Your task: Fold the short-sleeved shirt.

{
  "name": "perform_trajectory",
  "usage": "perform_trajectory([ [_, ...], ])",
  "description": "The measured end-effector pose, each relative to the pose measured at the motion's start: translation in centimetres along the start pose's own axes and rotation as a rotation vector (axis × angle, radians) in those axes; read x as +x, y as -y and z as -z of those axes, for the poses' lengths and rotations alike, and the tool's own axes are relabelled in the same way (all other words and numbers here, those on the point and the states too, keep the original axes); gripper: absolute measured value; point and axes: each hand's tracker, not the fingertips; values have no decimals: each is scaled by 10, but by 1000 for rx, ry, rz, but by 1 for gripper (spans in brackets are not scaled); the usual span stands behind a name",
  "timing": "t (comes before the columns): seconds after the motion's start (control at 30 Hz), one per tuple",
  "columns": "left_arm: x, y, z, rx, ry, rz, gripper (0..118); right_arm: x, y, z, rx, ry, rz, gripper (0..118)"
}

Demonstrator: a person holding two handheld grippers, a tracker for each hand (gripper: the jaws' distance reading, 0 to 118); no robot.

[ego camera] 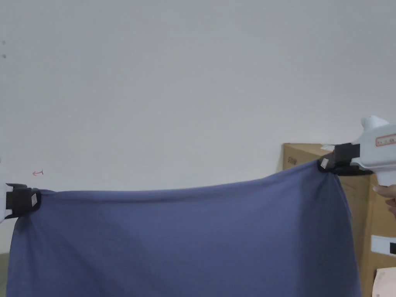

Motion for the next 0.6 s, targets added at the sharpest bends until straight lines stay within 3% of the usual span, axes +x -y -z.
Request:
perform_trajectory([
  [0.13, -9, -33, 39, 22, -13, -19, 1, -12, -41, 36, 54, 33, 0, 0],
  [0.33, -19, -57, 108, 61, -90, -70, 1, -29, -78, 99, 123, 93, -111, 0],
  [0.6, -31, -40, 186, 51, -151, -123, 1, -28, -54, 185, 109, 145, -163, 0],
])
